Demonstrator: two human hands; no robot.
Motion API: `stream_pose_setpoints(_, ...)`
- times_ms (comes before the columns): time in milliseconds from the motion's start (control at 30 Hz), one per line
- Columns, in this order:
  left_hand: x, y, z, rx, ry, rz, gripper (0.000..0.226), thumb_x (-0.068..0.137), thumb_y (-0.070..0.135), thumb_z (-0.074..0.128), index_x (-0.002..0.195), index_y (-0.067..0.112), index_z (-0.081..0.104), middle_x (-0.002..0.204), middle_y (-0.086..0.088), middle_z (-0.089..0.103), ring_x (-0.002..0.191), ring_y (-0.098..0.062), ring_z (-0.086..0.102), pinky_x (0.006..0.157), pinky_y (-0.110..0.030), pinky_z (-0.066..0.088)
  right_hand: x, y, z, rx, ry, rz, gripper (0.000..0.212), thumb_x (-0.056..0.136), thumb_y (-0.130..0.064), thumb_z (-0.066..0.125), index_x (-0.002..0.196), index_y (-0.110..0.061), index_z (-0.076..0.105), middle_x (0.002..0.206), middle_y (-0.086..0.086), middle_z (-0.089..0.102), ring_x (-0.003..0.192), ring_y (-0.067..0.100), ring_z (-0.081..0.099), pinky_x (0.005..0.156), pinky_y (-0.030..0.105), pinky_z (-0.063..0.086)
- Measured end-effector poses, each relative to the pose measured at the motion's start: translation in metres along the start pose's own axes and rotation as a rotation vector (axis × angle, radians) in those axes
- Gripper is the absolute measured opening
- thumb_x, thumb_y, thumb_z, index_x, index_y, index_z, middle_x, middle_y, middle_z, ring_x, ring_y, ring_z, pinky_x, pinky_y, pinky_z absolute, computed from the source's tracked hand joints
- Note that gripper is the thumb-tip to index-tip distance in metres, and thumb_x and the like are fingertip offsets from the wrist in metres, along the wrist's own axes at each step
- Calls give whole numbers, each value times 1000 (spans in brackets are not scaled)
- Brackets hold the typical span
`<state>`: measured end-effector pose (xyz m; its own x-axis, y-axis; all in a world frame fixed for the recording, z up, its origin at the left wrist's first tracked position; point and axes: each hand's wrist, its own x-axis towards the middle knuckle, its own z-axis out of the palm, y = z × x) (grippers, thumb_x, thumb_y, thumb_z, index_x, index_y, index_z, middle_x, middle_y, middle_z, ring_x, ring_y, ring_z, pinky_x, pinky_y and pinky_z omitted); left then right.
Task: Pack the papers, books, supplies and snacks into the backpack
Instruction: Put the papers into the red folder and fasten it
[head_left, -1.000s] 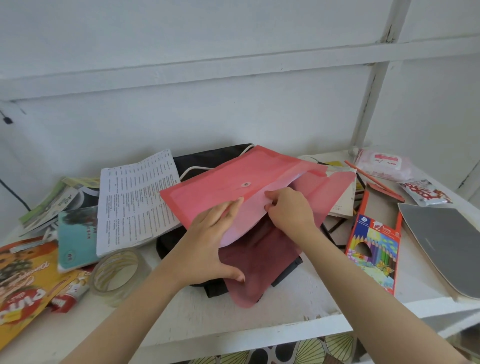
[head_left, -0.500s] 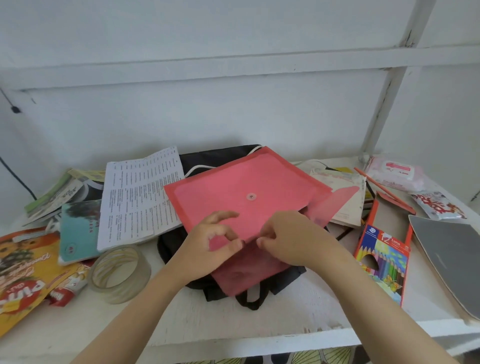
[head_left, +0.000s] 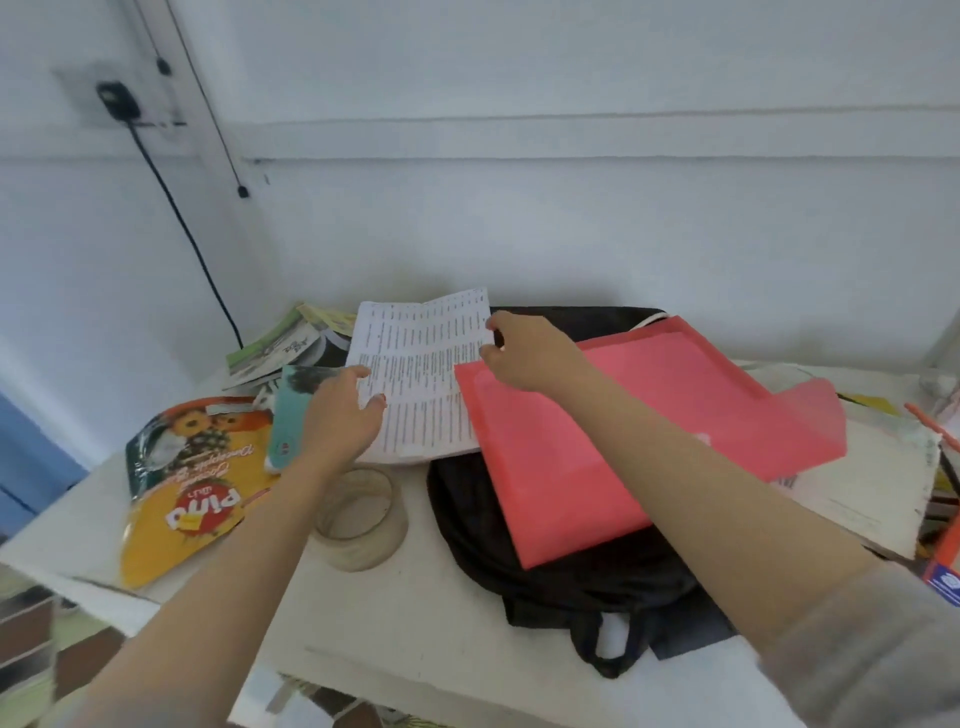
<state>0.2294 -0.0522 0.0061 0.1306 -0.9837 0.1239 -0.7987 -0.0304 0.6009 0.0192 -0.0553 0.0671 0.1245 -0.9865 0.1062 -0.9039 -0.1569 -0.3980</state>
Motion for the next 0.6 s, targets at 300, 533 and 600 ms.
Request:
stream_pose_setpoints(300,27,-16,11,-41,-50,-125,55,86,21,58,136,17,34,118,-10,53,92,-23,57,69,-32,49,56,22,56,-98,-65,94,45,91,-26,42,134,-16,37,125,6,54,117,35,43,97,47,36)
stream_pose_setpoints(533,36,-8,5,-325,61,-108,31,84,-1,57,107,21,60,132,-4,48,99,-14,50,75,-25,43,60,20,51,40,-55,130,53,90,-25,44,142,-22,33,121,9,60,121,34,40,92,38,36)
stream_pose_setpoints(600,38,-3,-2,-362,93,-59,29,86,1,55,101,25,62,129,-2,50,98,-16,52,75,-27,48,61,20,47,97,-43,141,52,89,-24,46,140,-25,36,125,6,59,125,32,37,94,38,33)
